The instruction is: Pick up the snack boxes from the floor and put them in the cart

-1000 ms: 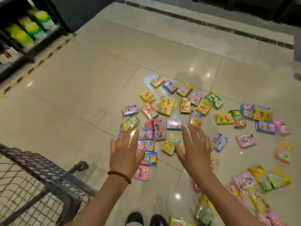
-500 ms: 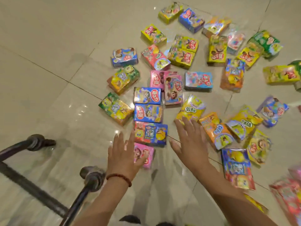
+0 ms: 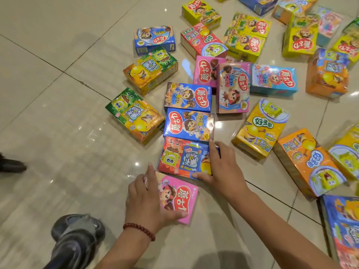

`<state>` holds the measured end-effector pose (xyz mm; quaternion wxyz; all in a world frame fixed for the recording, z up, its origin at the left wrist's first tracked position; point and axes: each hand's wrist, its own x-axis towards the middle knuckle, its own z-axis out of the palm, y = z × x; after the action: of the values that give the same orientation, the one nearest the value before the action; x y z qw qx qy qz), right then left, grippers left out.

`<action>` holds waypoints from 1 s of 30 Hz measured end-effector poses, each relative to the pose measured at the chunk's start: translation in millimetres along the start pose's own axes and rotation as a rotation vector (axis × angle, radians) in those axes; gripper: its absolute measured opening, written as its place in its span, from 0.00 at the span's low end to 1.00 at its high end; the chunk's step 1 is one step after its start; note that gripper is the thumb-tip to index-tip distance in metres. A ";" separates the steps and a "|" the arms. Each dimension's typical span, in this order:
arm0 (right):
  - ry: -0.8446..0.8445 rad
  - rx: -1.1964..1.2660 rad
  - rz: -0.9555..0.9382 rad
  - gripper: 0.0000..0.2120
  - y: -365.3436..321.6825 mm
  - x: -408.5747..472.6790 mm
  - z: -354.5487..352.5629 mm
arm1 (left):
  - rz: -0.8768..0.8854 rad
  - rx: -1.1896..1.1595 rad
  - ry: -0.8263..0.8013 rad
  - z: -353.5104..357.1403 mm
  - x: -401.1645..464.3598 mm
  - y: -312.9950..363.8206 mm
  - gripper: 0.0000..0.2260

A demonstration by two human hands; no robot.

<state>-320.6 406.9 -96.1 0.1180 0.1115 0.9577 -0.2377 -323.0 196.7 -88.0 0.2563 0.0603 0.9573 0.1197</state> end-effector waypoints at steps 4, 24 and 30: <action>-0.091 -0.099 0.052 0.56 -5.8 -2.9 -5.4 | -0.033 -0.036 0.007 4.0 4.7 -3.0 0.69; -0.212 0.284 0.222 0.40 13.7 -51.8 0.2 | -0.045 -0.723 0.079 10.9 -20.5 -15.7 0.28; -0.074 0.774 0.302 0.32 4.4 -116.2 -32.5 | -0.111 -0.976 0.216 -23.2 -37.7 22.9 0.23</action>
<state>-214.9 408.1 -37.6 0.1350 0.2783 0.7657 -0.5639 -301.0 207.5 -44.6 0.1602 -0.1303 0.8125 0.5452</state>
